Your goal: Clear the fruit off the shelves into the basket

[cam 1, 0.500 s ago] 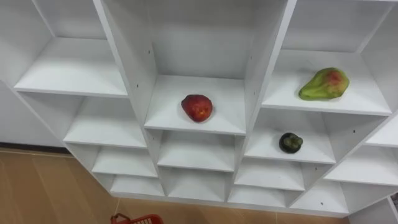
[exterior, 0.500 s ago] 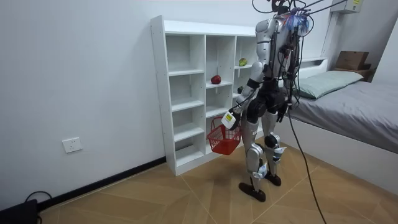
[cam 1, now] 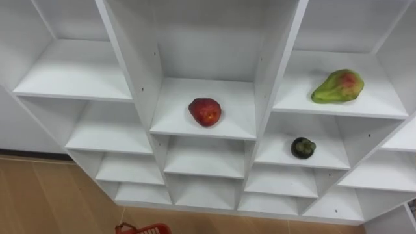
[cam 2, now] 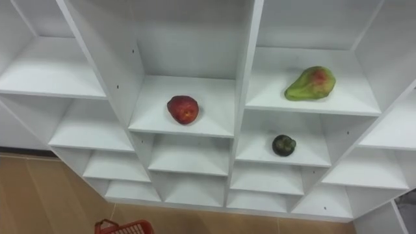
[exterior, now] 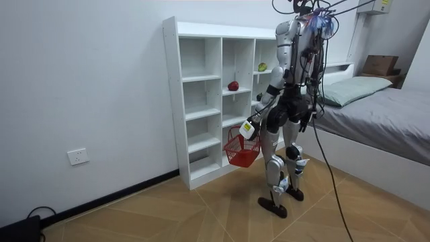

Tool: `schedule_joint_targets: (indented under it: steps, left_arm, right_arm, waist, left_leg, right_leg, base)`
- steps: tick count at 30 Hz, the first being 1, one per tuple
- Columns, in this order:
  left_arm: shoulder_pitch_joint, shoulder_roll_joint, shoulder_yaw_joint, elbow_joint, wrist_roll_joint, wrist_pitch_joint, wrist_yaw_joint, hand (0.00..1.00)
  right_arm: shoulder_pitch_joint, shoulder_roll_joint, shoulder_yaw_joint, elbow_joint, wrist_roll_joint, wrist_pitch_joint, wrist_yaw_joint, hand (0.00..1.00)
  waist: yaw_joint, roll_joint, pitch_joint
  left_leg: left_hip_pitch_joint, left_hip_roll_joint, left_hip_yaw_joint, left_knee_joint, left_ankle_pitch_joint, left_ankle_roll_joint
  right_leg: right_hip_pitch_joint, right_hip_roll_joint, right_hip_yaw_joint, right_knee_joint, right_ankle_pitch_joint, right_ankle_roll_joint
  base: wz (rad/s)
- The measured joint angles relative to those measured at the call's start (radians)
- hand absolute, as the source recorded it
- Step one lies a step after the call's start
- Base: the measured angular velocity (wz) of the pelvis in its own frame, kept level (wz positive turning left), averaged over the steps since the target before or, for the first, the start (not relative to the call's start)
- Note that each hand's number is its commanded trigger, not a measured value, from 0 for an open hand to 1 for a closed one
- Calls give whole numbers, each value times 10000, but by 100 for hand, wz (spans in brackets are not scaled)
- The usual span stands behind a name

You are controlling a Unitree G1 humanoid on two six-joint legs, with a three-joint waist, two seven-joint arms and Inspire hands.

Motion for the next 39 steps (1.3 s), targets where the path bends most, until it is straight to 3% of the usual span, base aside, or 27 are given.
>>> schedule_joint_targets:
  steps: [16, 30, 35, 39]
  left_arm:
    - [7, 0, -3, 107, -93, -140, 32, 100]
    - [-2, 12, 9, 69, -61, -148, -18, 100]
    - [-41, 19, -22, 79, -76, -156, -10, 100]
    - [-25, 27, -74, 78, -20, -359, 4, 100]
  right_arm:
    - [-155, 0, 0, -131, -345, -343, -165, 0]
    - [-179, 16, 6, -231, 61, -350, -314, 0]
    - [-3, 17, 7, -576, 18, -432, -600, 0]
    - [327, 21, -17, -1549, -595, -597, -927, 0]
  waist:
    - [-1, 2, 1]
    - [-2, -16, -24]
    - [2, 26, 3]
    - [3, 29, 5]
  left_leg:
    - [-8, -3, -1, 0, 1, 0]
    - [-62, -8, -46, 9, 1, 0]
    - [-39, -9, -29, 9, 1, 0]
    - [-36, -6, -14, 8, 1, 1]
  right_leg:
    - [10, -2, -8, -14, -1, 0]
    - [6, -5, -80, -24, -1, 0]
    - [6, -3, -20, -22, 0, 0]
    - [-13, 3, 32, -16, -1, 0]
  base:
    - [0]
    - [1]
    - [0]
    - [-1]
